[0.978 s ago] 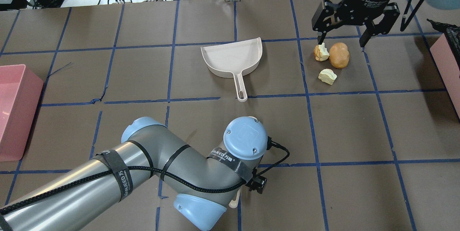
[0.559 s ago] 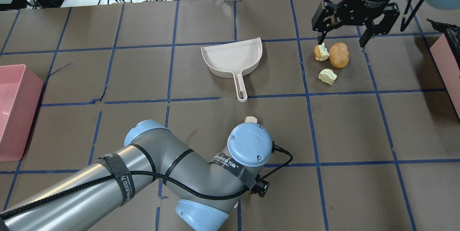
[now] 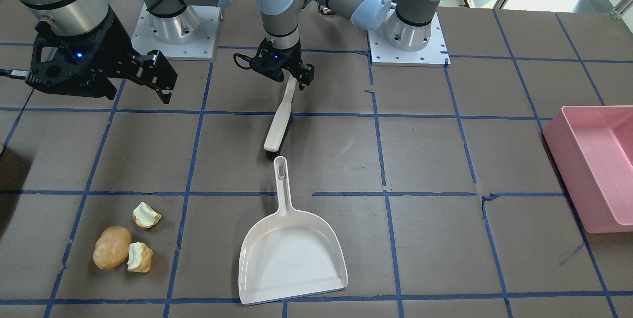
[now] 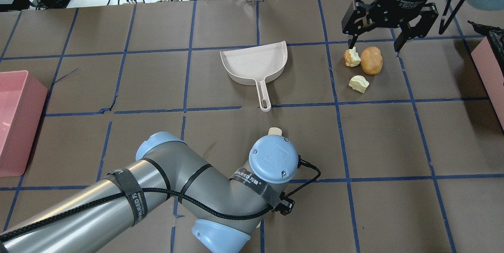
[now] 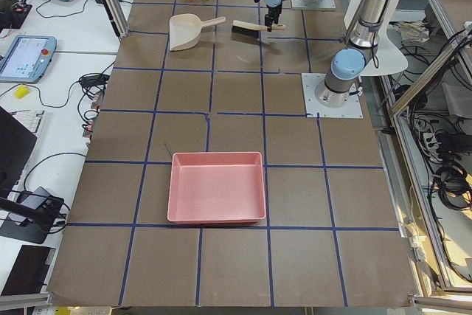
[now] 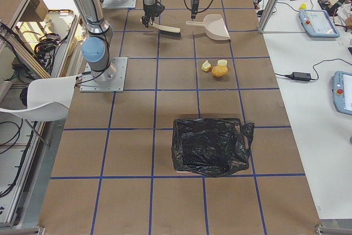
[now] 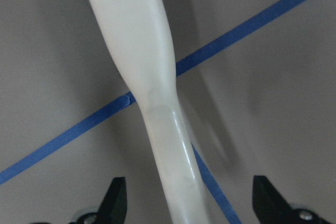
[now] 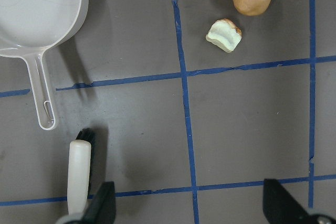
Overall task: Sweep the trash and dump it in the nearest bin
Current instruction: 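Close the left gripper on the brush handle and lift it, then grasp the dustpan handle with the right gripper while the left gripper carries the brush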
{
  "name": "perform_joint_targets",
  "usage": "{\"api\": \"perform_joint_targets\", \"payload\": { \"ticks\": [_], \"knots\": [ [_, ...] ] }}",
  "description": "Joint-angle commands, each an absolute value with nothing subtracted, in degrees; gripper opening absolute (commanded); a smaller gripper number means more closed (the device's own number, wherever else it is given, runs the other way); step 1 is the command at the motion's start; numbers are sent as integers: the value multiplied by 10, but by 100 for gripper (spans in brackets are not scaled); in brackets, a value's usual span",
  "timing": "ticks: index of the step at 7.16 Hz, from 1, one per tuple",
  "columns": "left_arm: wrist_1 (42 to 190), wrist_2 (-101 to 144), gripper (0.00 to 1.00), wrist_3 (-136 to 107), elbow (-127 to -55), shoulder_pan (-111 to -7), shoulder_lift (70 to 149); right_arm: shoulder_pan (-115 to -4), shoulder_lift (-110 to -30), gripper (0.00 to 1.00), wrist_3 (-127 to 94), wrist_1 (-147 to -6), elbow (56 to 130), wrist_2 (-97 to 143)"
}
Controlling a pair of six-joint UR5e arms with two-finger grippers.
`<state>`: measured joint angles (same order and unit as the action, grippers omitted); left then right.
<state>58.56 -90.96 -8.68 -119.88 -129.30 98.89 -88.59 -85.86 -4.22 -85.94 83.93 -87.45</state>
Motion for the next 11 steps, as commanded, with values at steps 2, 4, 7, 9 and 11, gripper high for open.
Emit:
{"api": "perform_joint_targets", "payload": {
  "ticks": [2, 4, 7, 9, 11],
  "knots": [
    [596, -910, 17, -84, -1194, -1290, 987, -886, -859, 100, -42, -860, 839, -875],
    [599, -911, 1, -84, -1190, -1288, 983, -886, -860, 100, -42, -860, 839, -875],
    [621, -911, 0, -86, -1189, -1288, 936, -886, -859, 100, -42, -860, 839, -875],
    [691, -910, 0, -95, -1179, -1288, 870, -884, -853, 100, -40, -866, 832, -872],
    [750, -909, 0, -99, -1158, -1272, 837, -901, -818, 99, -30, -924, 836, -866]
  ]
}}
